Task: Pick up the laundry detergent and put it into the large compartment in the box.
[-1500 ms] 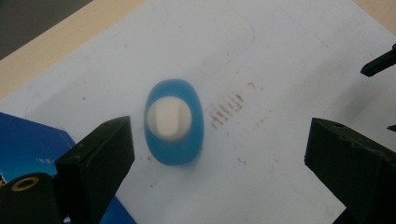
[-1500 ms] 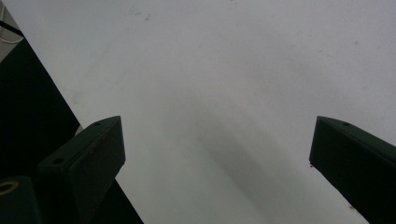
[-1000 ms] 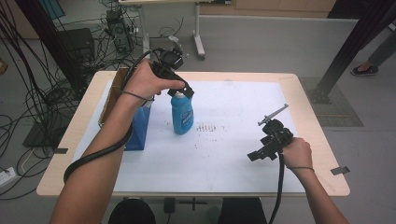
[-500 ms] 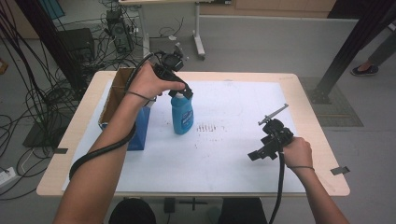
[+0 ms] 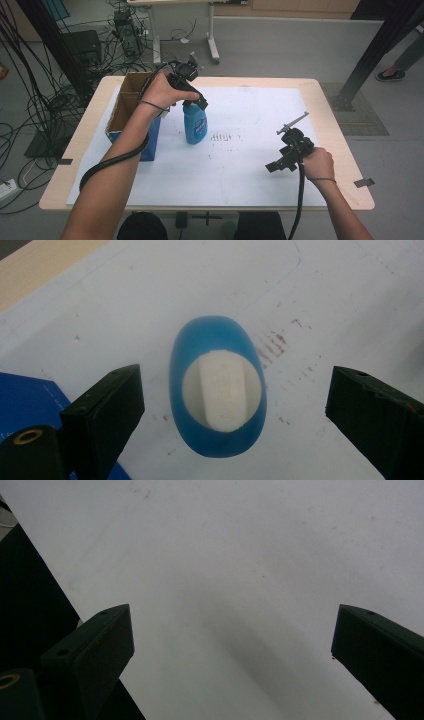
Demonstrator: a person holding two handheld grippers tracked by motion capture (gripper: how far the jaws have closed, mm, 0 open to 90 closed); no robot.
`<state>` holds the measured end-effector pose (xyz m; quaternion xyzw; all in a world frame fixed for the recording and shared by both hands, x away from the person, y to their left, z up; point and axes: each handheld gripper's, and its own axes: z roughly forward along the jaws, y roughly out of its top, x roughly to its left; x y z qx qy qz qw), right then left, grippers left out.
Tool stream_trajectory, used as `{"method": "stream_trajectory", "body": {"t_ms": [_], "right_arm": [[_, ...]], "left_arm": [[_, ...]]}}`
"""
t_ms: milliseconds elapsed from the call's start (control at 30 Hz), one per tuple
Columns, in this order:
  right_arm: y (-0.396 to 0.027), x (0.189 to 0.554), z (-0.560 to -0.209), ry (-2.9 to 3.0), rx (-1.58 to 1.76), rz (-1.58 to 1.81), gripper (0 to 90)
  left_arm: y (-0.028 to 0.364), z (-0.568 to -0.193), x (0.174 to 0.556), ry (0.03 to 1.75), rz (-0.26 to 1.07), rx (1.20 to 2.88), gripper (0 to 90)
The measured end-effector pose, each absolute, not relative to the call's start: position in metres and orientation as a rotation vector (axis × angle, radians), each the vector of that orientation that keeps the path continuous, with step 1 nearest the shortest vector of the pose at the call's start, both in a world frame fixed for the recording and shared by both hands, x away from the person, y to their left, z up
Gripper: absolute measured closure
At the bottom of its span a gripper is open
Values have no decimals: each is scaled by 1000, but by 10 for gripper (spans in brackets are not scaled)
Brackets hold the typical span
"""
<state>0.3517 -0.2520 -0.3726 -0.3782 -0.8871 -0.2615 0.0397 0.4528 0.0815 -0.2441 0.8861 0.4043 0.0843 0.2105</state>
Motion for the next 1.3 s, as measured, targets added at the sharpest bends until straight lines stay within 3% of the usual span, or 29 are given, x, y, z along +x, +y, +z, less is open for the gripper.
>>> {"method": "stream_trajectory", "body": {"t_ms": [1300], "right_arm": [[-256,351,-380,-2697,-1172,-816,33]], "left_arm": [[72,-276,462,1162,239,2543,91]]}}
